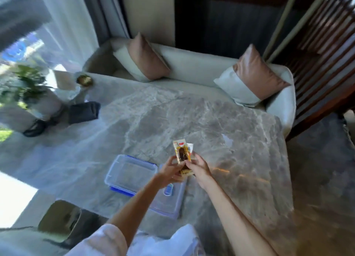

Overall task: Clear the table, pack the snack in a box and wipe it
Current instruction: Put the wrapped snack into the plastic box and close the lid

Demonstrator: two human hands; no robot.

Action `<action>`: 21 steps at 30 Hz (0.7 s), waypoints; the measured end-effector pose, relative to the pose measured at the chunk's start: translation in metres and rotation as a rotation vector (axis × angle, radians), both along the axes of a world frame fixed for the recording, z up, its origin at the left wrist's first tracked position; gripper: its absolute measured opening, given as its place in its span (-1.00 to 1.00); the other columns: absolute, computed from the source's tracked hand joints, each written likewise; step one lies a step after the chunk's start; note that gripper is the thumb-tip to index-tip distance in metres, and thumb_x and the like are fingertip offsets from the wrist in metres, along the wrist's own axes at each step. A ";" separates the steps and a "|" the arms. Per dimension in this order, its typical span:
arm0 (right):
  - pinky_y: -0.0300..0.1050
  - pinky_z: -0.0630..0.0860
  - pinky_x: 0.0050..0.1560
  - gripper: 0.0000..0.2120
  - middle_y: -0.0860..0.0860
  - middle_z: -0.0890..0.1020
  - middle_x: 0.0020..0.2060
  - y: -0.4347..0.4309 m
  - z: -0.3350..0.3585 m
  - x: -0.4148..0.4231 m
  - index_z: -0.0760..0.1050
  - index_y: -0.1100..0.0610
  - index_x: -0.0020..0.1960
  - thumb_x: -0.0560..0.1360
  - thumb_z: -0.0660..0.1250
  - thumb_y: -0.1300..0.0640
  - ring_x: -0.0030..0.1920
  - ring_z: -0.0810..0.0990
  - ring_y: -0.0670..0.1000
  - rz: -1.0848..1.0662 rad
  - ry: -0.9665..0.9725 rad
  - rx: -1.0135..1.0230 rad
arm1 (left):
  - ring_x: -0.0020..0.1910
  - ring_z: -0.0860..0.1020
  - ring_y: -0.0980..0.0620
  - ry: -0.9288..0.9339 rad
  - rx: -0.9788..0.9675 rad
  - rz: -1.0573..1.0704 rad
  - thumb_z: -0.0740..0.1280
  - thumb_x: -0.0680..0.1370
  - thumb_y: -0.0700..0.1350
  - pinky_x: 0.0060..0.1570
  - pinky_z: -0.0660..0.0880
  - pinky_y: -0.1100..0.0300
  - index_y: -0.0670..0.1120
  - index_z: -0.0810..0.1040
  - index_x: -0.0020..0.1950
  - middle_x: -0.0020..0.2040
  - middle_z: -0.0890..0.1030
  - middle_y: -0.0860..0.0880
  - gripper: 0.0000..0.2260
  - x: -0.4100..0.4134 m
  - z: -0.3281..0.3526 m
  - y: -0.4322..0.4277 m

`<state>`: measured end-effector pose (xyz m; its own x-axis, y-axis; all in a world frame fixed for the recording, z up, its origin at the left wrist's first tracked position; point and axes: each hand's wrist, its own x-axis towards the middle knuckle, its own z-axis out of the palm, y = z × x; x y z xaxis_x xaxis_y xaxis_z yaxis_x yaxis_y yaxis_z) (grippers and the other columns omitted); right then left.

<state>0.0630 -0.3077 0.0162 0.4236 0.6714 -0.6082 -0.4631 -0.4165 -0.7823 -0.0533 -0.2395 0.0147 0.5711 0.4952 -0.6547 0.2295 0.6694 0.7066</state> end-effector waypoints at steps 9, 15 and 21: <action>-0.29 0.45 -0.30 -0.60 0.15 0.61 0.07 0.108 0.052 -0.105 0.42 0.21 0.36 0.56 0.32 0.10 -0.28 0.49 -0.08 0.212 -0.083 0.103 | -0.33 0.64 0.13 0.146 0.331 -0.302 0.15 0.54 -0.48 -0.33 0.58 0.24 -0.04 0.26 0.47 0.02 0.54 -0.13 -0.44 -0.176 0.059 0.134; -0.35 0.48 -0.45 -0.66 0.15 0.59 -0.16 0.139 0.050 -0.150 0.46 0.41 0.25 0.50 0.36 0.35 -0.40 0.51 -0.07 0.168 -0.100 0.059 | -0.26 0.59 0.10 0.067 0.374 -0.422 0.23 0.53 -0.43 -0.24 0.54 0.31 -0.04 0.42 0.34 -0.06 0.61 -0.11 -0.54 -0.226 0.067 0.189; -0.33 0.54 -0.35 -0.67 0.10 0.59 -0.15 0.131 0.012 -0.177 0.44 0.34 0.27 0.51 0.30 0.41 -0.24 0.52 -0.01 -0.103 0.068 0.028 | -0.20 0.57 -0.01 0.016 0.235 -0.270 0.32 0.44 -0.48 -0.11 0.55 0.19 -0.29 0.50 0.19 -0.13 0.58 -0.16 -0.66 -0.250 0.032 0.212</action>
